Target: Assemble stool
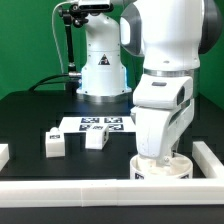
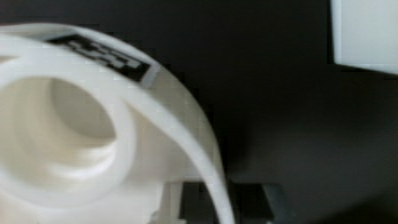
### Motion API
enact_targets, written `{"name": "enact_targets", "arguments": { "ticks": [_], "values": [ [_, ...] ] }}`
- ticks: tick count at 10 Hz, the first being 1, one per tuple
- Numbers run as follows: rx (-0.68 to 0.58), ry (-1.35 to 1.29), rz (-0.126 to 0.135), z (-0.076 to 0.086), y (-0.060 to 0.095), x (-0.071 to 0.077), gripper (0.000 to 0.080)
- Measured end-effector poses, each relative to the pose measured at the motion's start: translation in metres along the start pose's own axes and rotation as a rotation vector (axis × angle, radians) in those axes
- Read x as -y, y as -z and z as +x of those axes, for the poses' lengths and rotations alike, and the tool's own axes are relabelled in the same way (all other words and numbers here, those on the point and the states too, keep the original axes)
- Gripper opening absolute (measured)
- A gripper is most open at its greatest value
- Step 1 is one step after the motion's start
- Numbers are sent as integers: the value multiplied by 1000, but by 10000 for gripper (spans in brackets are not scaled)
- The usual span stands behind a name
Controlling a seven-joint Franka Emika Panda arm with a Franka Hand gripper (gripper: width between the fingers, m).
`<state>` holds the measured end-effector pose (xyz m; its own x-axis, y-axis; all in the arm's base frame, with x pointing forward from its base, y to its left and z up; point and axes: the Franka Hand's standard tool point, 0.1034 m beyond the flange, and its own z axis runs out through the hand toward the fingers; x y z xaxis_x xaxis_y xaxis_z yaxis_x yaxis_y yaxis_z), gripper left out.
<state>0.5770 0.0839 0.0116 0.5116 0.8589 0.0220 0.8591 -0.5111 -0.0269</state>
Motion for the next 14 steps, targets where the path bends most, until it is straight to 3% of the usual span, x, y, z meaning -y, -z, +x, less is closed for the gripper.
{"name": "enact_targets", "arguments": {
  "ticks": [5, 6, 7, 8, 9, 10, 11, 14],
  "values": [
    [-7, -14, -2, 21, 1, 6, 31],
    [-6, -18, -2, 20, 0, 5, 125],
    [-6, -18, -2, 19, 0, 5, 125],
    [-6, -18, -2, 19, 0, 5, 311],
    [-6, -19, -2, 19, 0, 5, 311],
    [-7, -20, -3, 19, 2, 4, 493],
    [-10, -22, -11, 18, 11, 3, 598],
    [-1, -28, -28, 6, 48, 1, 647]
  ]
}}
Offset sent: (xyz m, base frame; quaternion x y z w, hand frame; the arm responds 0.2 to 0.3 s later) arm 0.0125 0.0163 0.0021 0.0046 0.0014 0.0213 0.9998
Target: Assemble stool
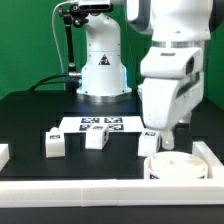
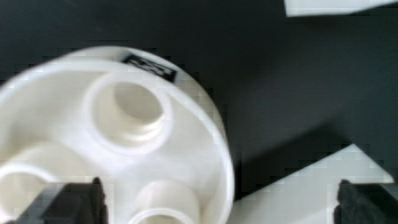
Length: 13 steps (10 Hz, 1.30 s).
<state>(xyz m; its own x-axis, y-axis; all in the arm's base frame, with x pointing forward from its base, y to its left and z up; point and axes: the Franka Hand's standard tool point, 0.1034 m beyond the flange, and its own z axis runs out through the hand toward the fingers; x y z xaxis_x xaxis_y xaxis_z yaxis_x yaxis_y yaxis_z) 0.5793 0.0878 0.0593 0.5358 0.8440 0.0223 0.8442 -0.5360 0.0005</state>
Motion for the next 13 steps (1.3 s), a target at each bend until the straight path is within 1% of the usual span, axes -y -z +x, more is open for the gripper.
{"name": "enact_targets", "arguments": {
  "ticks": [1, 2, 3, 4, 8, 9, 10, 11, 12, 13],
  "values": [
    [1, -7, -5, -6, 7, -2, 647],
    [5, -17, -11, -16, 13, -4, 649],
    [2, -10, -23, -27, 17, -8, 649],
    [0, -13, -29, -41, 15, -9, 649],
    [1, -43, -25, -44, 12, -10, 649],
    [-8, -113, -27, -50, 9, -15, 649],
    [-22, -302, -37, -52, 11, -15, 649],
    [-32, -415, -43, -52, 12, -12, 649],
    [-37, -501, -43, -53, 10, -8, 649],
    [-49, -638, -33, -53, 8, -3, 649]
  ]
}}
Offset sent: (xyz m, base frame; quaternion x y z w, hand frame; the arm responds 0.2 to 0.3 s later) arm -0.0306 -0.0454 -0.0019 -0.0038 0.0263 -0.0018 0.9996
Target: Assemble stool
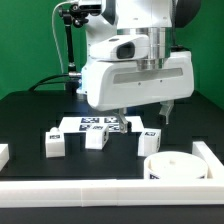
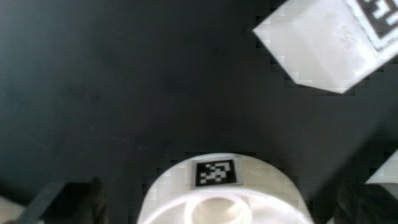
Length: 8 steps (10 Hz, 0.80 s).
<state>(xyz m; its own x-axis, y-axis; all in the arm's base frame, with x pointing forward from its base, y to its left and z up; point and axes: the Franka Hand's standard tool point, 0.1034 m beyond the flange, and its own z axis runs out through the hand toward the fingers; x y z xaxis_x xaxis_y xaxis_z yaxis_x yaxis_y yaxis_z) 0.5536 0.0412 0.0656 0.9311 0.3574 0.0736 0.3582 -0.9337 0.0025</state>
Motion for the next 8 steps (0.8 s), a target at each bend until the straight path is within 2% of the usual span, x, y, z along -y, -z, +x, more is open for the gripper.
{"name": "enact_targets", "arguments": {
  "ticks": [6, 8],
  "values": [
    [-2, -414, 44, 1, -1, 8, 649],
    [21, -634, 65, -7, -10, 10, 649]
  ]
}}
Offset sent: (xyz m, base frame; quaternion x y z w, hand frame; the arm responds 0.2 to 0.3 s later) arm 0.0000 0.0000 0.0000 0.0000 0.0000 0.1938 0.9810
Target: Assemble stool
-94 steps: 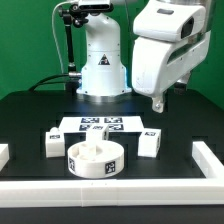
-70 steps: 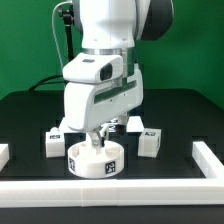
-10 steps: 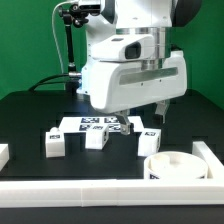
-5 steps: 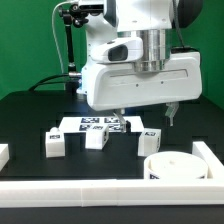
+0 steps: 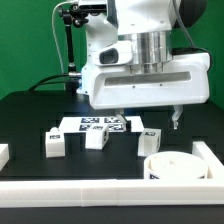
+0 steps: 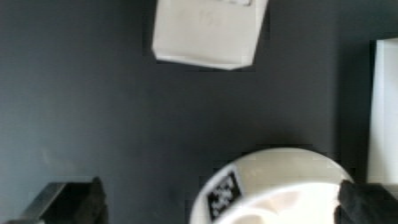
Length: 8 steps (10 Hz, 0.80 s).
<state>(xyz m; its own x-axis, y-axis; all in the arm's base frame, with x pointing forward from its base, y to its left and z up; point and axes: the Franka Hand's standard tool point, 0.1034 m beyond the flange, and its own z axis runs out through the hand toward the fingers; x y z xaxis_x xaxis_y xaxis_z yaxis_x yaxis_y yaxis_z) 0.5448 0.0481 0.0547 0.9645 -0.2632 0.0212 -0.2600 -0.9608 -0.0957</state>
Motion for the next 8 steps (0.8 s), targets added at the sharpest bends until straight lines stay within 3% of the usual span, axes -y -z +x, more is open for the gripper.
{"name": "enact_targets", "arguments": {
  "ticks": [3, 6, 7, 8],
  "values": [
    [-4, -186, 20, -2, -5, -2, 649],
    [20, -165, 18, -4, -5, -3, 649],
    [119, -140, 2, -15, -7, -9, 649],
    [178, -144, -5, -16, -7, -12, 649]
  ]
}}
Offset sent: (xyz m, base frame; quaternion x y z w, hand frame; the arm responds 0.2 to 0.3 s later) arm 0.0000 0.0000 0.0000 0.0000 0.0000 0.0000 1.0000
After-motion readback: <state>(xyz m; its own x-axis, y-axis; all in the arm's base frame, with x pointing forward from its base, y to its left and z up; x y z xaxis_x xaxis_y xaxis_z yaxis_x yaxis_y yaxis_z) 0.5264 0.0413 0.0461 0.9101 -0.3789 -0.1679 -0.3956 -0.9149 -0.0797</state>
